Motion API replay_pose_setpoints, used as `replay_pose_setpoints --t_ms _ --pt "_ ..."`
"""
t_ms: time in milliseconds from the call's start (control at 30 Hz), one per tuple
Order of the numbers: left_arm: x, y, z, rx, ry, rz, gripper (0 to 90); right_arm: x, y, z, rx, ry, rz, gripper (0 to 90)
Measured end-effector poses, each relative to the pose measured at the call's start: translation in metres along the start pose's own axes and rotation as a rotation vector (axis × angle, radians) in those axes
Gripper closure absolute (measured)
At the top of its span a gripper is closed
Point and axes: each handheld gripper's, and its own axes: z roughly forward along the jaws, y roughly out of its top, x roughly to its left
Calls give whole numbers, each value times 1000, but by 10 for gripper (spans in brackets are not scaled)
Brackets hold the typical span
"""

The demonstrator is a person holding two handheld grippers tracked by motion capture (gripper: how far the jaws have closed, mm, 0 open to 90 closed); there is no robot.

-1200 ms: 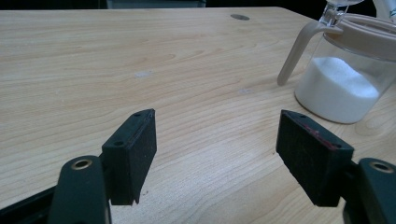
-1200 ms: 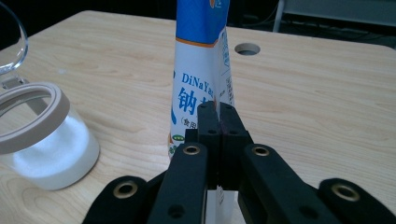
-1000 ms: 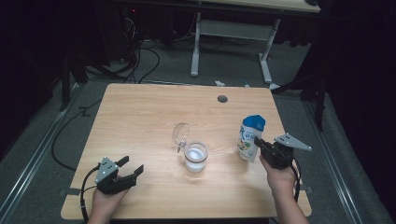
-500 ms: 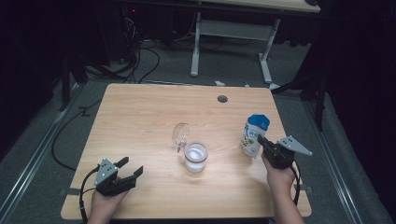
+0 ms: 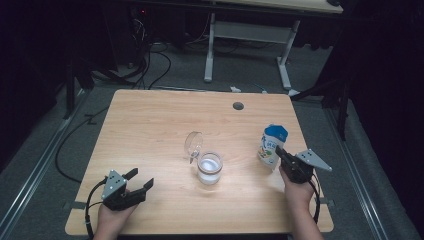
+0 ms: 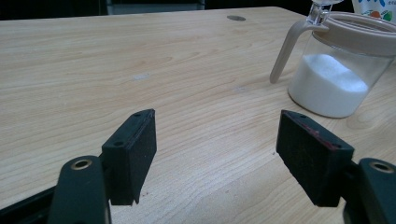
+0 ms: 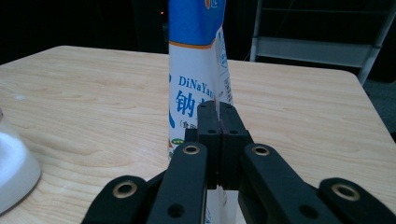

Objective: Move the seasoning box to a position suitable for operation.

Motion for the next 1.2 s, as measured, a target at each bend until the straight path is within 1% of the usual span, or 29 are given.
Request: replay_pose_setpoints --t_ms 100,133,300,333,400,500,600,667,767,1200 --pt "0 0 0 0 -1 2 291 0 -2 -1 -1 2 -1 887" --pt "0 0 0 -1 0 2 291 1 -3 -2 2 1 -12 882" --pt "0 0 0 -2 1 -2 291 2 -6 -3 4 -3 -9 880" --pt "0 -1 0 -1 1 -2 291 2 -6 -3 4 -2 -8 879" --pt "1 -1 0 0 2 -1 291 2 -5 -3 4 -2 -21 864" --pt "1 -1 1 3 4 1 291 2 -6 -3 10 1 -13 864" --pt "1 -1 1 2 4 0 291 3 -6 -3 13 1 -16 865" --pt "1 -1 0 2 4 0 291 3 -6 -3 11 -2 -27 866" --pt "1 -1 0 2 4 -2 291 3 -5 -3 15 0 -21 861" --pt "2 -1 0 -1 4 -7 291 4 -5 1 20 -3 -10 786"
